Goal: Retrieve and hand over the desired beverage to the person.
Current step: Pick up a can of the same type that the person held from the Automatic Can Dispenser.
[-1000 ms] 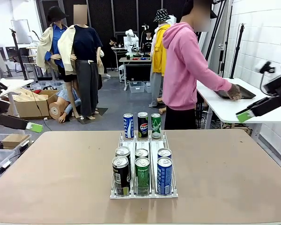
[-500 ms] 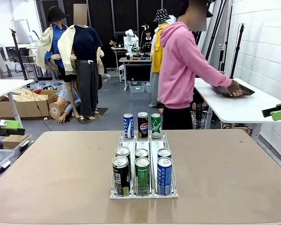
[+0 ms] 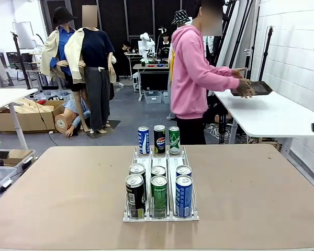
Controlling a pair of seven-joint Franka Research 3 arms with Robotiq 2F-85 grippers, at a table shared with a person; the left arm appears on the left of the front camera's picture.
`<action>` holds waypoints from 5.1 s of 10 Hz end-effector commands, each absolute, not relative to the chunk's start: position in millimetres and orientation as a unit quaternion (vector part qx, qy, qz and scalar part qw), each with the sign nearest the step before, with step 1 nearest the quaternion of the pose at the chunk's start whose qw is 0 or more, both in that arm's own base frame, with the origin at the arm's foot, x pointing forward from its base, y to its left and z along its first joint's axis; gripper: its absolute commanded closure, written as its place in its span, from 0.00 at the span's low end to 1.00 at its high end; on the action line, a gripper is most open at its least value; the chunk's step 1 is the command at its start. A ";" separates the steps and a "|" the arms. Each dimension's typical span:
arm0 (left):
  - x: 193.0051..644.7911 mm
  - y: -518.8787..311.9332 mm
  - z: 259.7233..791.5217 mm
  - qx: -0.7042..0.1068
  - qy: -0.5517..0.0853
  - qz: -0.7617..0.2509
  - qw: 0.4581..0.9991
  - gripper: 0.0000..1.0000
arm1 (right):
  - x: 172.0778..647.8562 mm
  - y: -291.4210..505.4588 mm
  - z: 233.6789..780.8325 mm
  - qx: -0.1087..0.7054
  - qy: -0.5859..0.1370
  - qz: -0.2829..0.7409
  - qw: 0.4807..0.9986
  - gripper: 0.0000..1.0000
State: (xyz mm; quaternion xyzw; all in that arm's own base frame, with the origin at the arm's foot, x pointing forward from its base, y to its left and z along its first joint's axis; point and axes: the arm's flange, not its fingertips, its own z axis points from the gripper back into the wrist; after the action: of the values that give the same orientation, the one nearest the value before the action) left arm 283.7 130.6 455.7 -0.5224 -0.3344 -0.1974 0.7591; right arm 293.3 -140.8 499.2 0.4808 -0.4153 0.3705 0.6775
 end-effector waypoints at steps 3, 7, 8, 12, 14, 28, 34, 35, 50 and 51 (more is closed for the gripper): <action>261.8 132.9 441.6 -0.506 -0.360 -0.236 0.747 0.00 | 293.4 -148.3 491.5 0.523 -0.416 0.307 0.678 0.00; 272.5 143.3 449.4 -0.509 -0.361 -0.225 0.748 0.00 | 291.2 -154.3 485.5 0.516 -0.415 0.315 0.680 0.00; 272.5 143.3 449.4 -0.509 -0.361 -0.225 0.748 0.00 | 291.2 -154.3 485.5 0.516 -0.415 0.315 0.680 0.00; 272.5 143.3 449.4 -0.509 -0.361 -0.225 0.748 0.00 | 301.5 -155.1 485.4 0.534 -0.388 0.296 0.690 0.00; 272.5 143.3 449.4 -0.509 -0.361 -0.225 0.748 0.00 | 319.3 -162.6 485.8 0.587 -0.323 0.270 0.692 0.00; 272.5 143.3 449.4 -0.509 -0.361 -0.225 0.748 0.00 | 343.6 -167.8 474.3 0.625 -0.223 0.177 0.727 0.00; 272.5 143.3 449.4 -0.509 -0.361 -0.225 0.748 0.00 | 343.6 -167.8 474.3 0.625 -0.223 0.177 0.727 0.00; 272.5 143.3 449.4 -0.509 -0.361 -0.225 0.748 0.00 | 343.6 -167.8 474.3 0.625 -0.223 0.177 0.727 0.00; 272.5 143.3 449.4 -0.509 -0.361 -0.225 0.748 0.00 | 343.6 -167.8 474.3 0.625 -0.223 0.177 0.727 0.00; 272.5 143.3 449.4 -0.509 -0.361 -0.225 0.748 0.00 | 343.6 -167.8 474.3 0.625 -0.223 0.177 0.727 0.00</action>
State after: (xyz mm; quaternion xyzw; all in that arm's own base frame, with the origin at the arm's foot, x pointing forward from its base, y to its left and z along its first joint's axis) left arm 273.7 143.0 446.9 -0.5063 -0.3564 -0.2237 0.7527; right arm 343.5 -168.0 474.3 0.6245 -0.2234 0.1764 0.7273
